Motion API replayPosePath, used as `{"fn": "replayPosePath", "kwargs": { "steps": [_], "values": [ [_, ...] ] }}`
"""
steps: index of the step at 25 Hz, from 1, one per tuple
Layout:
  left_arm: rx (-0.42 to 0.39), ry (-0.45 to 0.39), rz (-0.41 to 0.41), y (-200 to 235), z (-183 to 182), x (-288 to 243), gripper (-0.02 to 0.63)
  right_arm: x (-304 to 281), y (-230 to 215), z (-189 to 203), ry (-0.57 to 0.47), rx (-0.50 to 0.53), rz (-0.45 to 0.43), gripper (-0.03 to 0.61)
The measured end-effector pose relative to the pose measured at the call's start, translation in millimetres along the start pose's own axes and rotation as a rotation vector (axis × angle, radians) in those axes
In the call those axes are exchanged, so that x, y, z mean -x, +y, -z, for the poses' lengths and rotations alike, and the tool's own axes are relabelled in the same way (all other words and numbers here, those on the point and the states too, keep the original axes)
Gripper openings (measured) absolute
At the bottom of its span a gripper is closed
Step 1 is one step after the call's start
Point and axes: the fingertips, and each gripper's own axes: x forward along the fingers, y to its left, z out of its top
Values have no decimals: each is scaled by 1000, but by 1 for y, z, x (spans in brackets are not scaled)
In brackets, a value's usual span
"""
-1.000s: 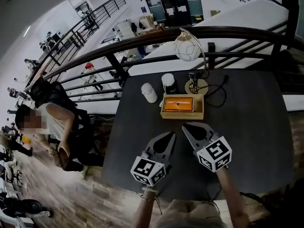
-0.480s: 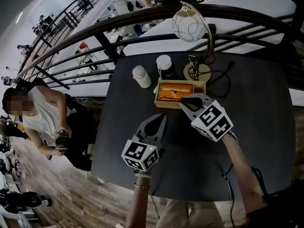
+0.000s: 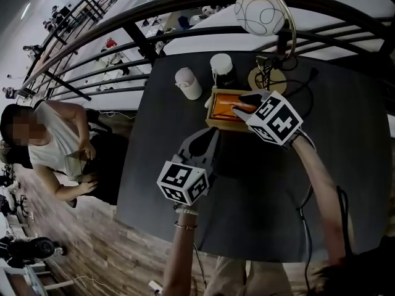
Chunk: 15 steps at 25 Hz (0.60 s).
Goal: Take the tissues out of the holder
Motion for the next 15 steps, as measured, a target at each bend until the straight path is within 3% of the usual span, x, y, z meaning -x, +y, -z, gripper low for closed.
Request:
{"fn": "replayPosePath", "kwargs": {
  "steps": [11,15],
  "values": [
    [24,11,-22,17,15,-12,8,-39,-6,32,174,77,-10,120],
    [30,12,-26,20,18,-15,8,-44,-10,39,183,71,10,118]
  ]
}}
